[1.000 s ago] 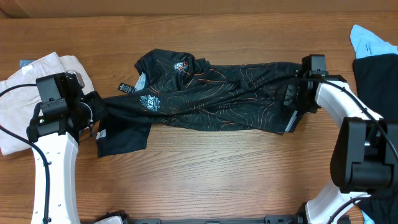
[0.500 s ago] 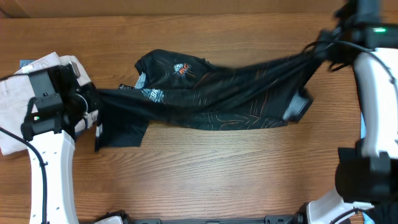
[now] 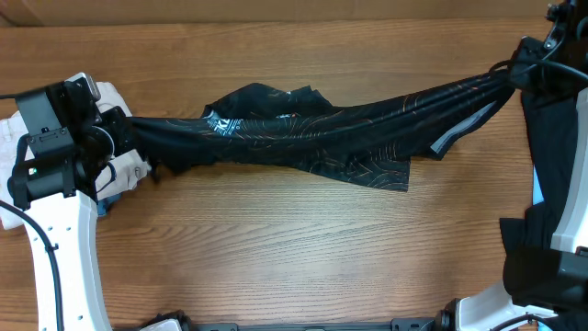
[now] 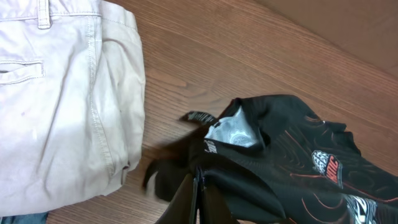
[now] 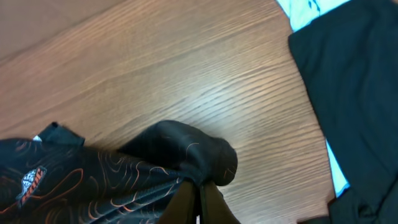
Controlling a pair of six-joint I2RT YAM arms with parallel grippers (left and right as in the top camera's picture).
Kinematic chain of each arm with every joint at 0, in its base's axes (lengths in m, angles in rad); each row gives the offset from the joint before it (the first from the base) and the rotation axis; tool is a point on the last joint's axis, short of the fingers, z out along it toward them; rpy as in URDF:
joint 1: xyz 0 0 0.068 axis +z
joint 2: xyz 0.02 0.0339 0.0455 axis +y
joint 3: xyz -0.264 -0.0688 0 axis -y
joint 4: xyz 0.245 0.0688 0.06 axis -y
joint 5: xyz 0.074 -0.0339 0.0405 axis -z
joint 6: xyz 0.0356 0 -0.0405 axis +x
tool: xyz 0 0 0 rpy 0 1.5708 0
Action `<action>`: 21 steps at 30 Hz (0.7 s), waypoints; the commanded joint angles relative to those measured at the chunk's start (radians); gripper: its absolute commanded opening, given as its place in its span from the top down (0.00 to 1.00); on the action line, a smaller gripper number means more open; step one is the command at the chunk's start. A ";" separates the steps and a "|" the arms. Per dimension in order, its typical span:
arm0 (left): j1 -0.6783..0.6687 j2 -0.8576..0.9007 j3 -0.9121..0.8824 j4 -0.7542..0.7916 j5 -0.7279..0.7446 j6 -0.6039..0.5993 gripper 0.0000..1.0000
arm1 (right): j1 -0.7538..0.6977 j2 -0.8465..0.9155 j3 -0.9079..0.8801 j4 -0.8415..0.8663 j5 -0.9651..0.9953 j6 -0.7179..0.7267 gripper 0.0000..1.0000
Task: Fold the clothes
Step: 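Lift the jersey with both grippers and stretch it apart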
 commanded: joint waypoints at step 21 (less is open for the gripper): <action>0.005 -0.005 0.026 0.367 0.026 -0.014 0.96 | 0.003 0.016 0.005 0.367 -0.157 -0.039 0.96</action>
